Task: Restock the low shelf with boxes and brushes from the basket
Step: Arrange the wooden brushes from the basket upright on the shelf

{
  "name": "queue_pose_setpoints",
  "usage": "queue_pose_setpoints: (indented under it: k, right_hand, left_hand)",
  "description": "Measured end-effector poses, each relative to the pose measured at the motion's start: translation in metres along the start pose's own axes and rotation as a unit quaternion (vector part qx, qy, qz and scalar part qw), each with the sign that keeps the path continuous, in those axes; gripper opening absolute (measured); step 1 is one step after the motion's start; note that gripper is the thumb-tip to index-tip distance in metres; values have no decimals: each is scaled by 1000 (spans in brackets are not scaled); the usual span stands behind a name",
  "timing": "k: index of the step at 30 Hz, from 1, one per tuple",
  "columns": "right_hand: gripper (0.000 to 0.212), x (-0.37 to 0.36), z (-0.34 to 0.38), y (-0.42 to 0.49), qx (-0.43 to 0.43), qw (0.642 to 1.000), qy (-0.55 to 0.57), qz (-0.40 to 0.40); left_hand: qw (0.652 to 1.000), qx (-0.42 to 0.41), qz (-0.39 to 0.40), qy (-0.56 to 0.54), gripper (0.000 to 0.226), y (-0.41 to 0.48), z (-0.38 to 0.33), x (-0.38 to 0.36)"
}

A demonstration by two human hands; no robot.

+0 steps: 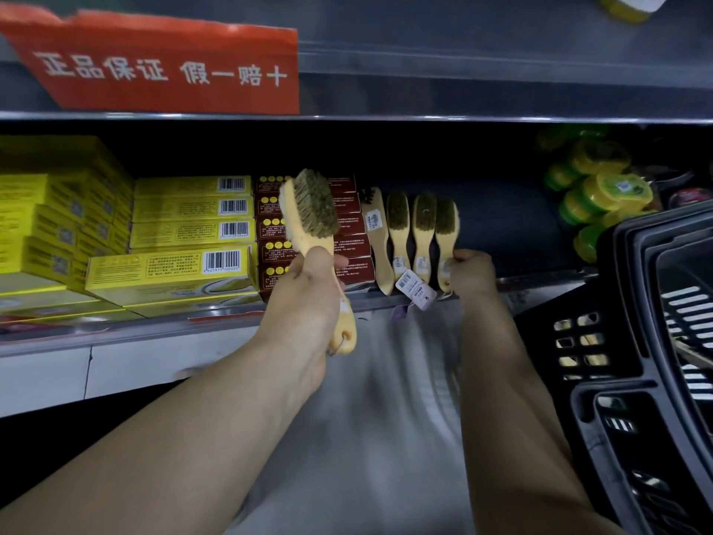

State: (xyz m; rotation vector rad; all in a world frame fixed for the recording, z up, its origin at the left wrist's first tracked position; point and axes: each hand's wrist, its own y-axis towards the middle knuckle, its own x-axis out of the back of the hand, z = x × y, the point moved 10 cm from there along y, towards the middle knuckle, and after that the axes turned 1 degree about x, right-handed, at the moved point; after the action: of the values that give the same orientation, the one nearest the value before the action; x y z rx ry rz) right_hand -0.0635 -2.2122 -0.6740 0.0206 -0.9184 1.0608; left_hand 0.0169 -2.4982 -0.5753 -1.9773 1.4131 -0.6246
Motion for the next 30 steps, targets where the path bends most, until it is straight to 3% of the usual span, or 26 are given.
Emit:
queue_pose_setpoints:
  k: [5,8,11,16,19,22,30]
  right_hand:
    - [23,0,-3,0,-4,1000,8,25]
    - [16,0,-13,-1,-58,987,144,31]
    - [10,-6,-23,-10,-135,943,302,42]
    - [11,2,-31,-20,-111,913,386,66]
    - [11,9,-45,-23,-100,950,283,82]
    - [27,17,-40,-19,-38,989,140,42]
    - [27,0,-17,-2,34,998,-38,-35]
  left_hand:
    - [1000,-8,8,5,30,2,2,-6]
    - [1000,-8,14,5,30,2,4,-9]
    - [1000,0,18,0,30,1,4,-12]
    - [1000,11,24,-11,29,-1,5,-14]
    - [999,15,27,-8,30,-1,5,-15]
    - [1000,6,27,3,31,-1,4,-15]
    - [998,-8,51,34,19,2,8,-15]
